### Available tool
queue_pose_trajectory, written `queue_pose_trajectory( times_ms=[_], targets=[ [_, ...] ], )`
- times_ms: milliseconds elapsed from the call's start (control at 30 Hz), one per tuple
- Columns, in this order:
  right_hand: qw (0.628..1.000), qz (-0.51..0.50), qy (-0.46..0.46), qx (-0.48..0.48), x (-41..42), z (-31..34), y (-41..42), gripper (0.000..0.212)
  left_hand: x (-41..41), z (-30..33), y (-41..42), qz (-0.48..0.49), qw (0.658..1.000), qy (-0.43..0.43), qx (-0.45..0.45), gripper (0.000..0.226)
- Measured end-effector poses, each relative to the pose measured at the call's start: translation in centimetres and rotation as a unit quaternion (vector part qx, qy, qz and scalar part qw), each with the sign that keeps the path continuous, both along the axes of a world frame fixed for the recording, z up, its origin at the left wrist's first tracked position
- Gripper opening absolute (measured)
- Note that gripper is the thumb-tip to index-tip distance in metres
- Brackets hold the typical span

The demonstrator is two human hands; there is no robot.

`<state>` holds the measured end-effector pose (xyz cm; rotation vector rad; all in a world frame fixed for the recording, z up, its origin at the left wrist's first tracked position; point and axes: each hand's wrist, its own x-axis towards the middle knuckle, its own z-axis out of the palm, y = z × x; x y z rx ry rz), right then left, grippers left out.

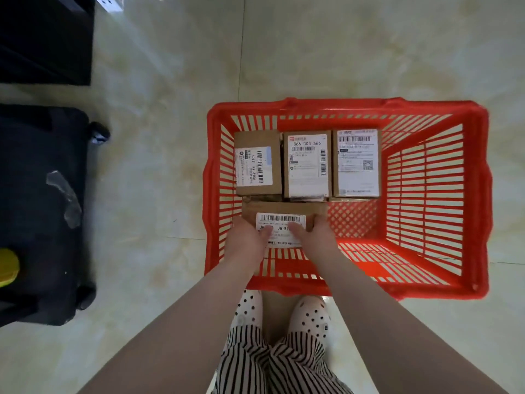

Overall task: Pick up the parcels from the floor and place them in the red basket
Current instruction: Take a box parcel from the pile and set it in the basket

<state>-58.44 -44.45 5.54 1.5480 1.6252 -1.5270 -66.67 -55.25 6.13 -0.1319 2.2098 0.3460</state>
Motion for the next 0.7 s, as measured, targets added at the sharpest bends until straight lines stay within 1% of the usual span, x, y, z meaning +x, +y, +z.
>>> queue_pose_trajectory(
  times_ms=[33, 67, 100, 200, 300, 367, 433, 533, 567, 633, 667, 700],
  targets=[
    [1.000, -0.001, -0.002, -0.006, 0.0, -0.1, 0.0, 0.022, 0.0, -0.3, 0.0, -0.001, 1.000, 0.003, -0.006, 0.057],
    [1.000, -0.003, 0.001, -0.009, 0.0, -0.1, -0.2, 0.021, 0.0, -0.5, -0.1, -0.003, 1.000, 0.004, -0.010, 0.056],
    [1.000, -0.002, 0.004, -0.009, 0.0, -0.1, -0.2, 0.023, 0.1, -0.5, -0.1, -0.004, 1.000, 0.007, -0.010, 0.055],
    [1.000, -0.017, 0.006, 0.007, 0.1, 0.6, -0.4, 0.041, 0.1, 0.5, -0.2, -0.006, 1.000, 0.010, -0.014, 0.059],
    [0.998, -0.062, 0.007, 0.013, 0.3, 2.6, -0.2, 0.041, 0.2, 2.7, -0.4, -0.019, 0.999, 0.013, -0.023, 0.062],
    [0.996, -0.090, 0.014, 0.011, 0.7, 5.1, 0.1, 0.040, 0.2, 5.2, -0.4, -0.016, 1.000, 0.019, -0.018, 0.061],
    [0.992, -0.123, 0.023, 0.011, 1.4, 8.5, 0.5, 0.043, 0.5, 8.4, 0.0, 0.010, 1.000, 0.019, 0.014, 0.057],
    [0.979, -0.197, 0.044, -0.013, 3.1, 14.8, 1.3, 0.049, 1.3, 15.2, 1.6, 0.053, 0.994, 0.011, 0.096, 0.044],
    [0.970, -0.234, 0.062, -0.034, 3.9, 17.4, 1.6, 0.044, 1.8, 18.0, 2.4, 0.062, 0.990, 0.007, 0.127, 0.041],
    [0.943, -0.309, 0.105, -0.068, 5.5, 23.2, 2.4, 0.023, 2.8, 23.8, 4.2, 0.082, 0.978, -0.011, 0.190, 0.041],
    [0.930, -0.337, 0.125, -0.074, 6.5, 26.3, 2.8, 0.015, 3.4, 26.7, 5.1, 0.087, 0.972, -0.025, 0.217, 0.040],
    [0.920, -0.357, 0.144, -0.072, 7.8, 29.6, 3.3, 0.011, 4.0, 29.8, 6.0, 0.081, 0.965, -0.038, 0.245, 0.038]
  ],
)
